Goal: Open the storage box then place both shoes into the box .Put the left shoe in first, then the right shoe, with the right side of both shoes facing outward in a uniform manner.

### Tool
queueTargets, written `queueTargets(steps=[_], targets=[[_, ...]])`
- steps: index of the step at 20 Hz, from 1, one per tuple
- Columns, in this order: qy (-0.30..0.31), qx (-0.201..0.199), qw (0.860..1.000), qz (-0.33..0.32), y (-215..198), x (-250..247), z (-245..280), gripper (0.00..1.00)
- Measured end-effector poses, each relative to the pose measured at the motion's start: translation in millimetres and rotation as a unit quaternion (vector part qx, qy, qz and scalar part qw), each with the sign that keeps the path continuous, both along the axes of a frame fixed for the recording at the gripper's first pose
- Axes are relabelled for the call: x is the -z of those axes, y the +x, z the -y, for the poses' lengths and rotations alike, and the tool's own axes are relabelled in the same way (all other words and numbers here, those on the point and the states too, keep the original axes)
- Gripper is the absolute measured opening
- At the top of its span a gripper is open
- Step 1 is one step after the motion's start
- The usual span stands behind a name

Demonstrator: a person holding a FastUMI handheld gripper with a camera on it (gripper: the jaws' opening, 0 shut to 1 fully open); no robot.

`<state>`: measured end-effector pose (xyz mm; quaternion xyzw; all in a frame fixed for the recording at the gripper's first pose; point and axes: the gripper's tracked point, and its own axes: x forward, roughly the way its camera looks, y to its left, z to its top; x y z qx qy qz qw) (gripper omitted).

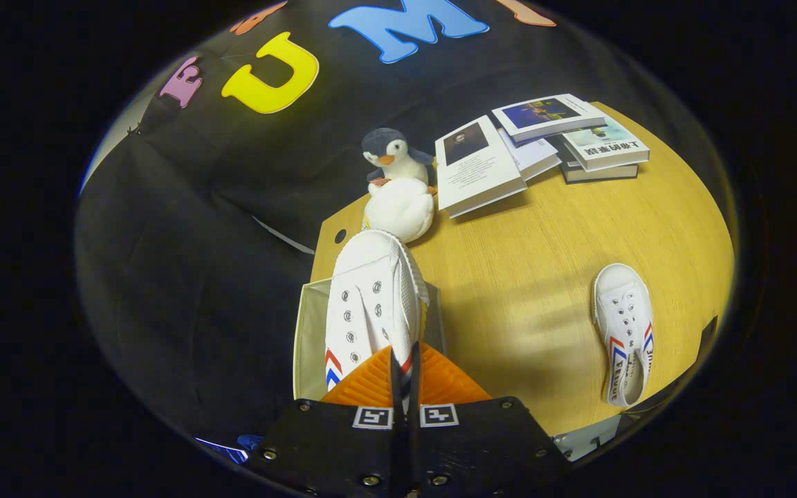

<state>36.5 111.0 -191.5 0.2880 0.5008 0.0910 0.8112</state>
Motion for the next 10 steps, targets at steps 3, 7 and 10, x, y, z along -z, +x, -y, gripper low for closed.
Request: queueTargets(steps=[3,7,10], targets=[[0.006,-0.009,1.000,0.000,9,-3,-27,0.00],[0.011,-0.020,1.000,-0.004,19,2,-62,0.00],[0.011,-0.029,0.999,-0.009,23,11,-86,0.00]])
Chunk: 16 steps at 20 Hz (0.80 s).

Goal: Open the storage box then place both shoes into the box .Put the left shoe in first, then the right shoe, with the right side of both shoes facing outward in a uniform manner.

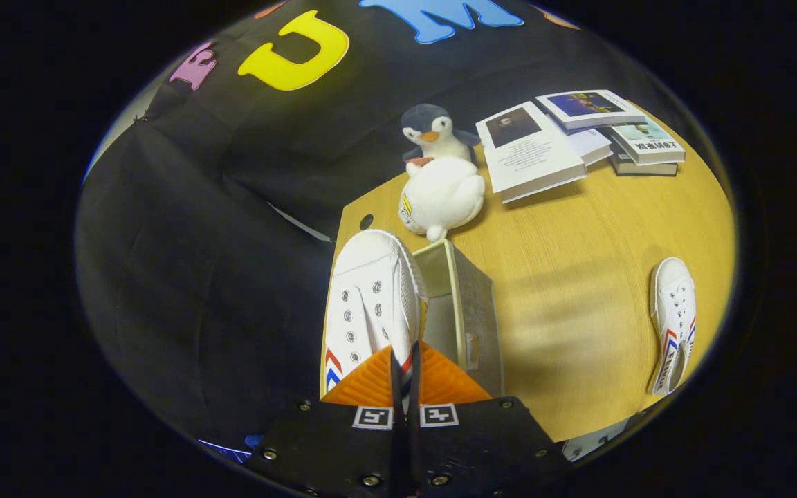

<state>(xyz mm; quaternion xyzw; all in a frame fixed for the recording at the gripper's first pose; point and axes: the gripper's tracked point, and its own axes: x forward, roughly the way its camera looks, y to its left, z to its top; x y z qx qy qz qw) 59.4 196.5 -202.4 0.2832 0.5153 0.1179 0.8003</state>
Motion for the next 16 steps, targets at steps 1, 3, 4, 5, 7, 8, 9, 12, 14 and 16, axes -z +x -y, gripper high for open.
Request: queueTargets(steps=[1,3,4,5,7,8,9,12,14,16], targets=[[-0.002,-0.002,1.000,-0.001,2,3,-5,0.00],[-0.005,-0.004,1.000,-0.003,6,9,-16,0.00],[-0.007,-0.004,1.000,-0.004,8,13,-22,0.00],[-0.008,-0.006,1.000,-0.005,11,16,-27,0.00],[-0.011,-0.011,1.000,-0.009,12,22,-37,0.00],[-0.013,-0.014,1.000,-0.010,12,24,-41,0.00],[-0.015,-0.018,1.000,-0.011,12,27,-46,0.00],[-0.021,-0.031,0.999,-0.015,9,35,-59,0.00],[-0.027,-0.036,0.999,-0.019,8,41,-64,0.00],[-0.036,-0.039,0.998,-0.023,7,49,-67,0.00]])
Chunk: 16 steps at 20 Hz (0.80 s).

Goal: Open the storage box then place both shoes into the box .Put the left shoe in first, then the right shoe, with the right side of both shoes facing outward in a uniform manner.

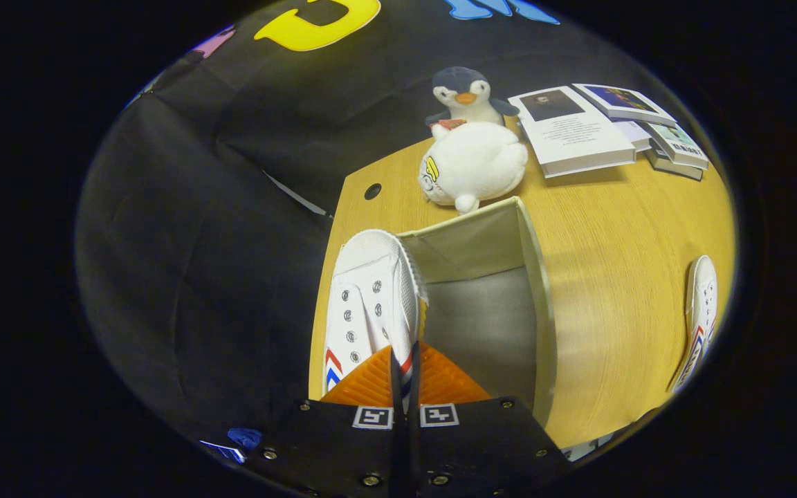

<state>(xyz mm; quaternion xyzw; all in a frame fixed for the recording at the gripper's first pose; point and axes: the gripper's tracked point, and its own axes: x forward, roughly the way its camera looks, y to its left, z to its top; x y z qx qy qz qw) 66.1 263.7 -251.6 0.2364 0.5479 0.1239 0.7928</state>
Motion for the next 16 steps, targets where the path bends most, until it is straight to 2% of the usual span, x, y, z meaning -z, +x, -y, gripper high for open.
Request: queueTargets(steps=[4,16], targets=[[-0.018,-0.007,1.000,-0.016,-7,16,-6,0.00],[-0.054,0.035,0.995,-0.079,-12,82,-11,0.00]])
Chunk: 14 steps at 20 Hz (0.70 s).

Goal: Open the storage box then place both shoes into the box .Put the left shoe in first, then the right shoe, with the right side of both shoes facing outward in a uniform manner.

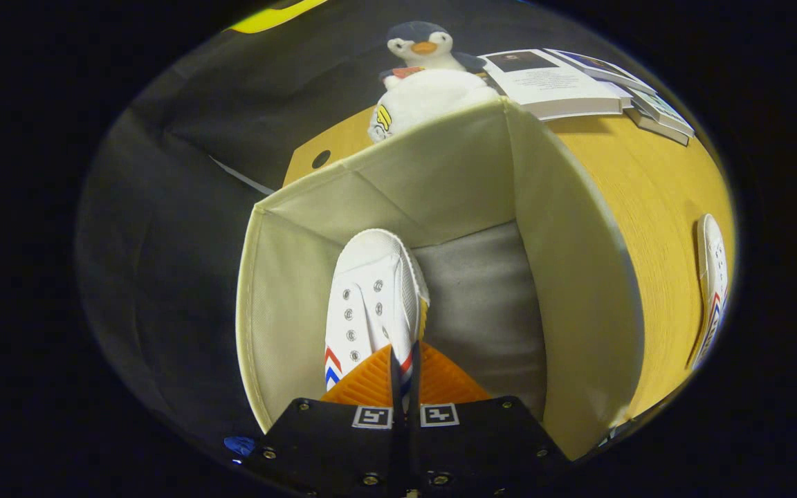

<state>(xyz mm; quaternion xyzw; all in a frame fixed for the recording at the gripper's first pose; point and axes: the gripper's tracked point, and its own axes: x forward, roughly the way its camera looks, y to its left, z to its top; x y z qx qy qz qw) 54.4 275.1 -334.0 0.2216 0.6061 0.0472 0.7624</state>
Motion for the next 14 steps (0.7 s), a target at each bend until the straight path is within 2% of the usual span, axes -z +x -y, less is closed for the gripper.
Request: queueTargets(steps=[4,7,9,11,12,14], targets=[[-0.013,-0.001,1.000,0.001,2,3,1,0.01],[0.020,-0.037,0.999,0.009,-1,-4,-11,0.10],[0.068,-0.042,0.997,0.018,1,-21,-21,0.27],[0.088,-0.044,0.994,0.044,5,-41,-22,0.74],[0.077,-0.051,0.994,0.057,6,-47,-16,0.97],[0.067,-0.071,0.991,0.088,5,-65,-7,0.98]])
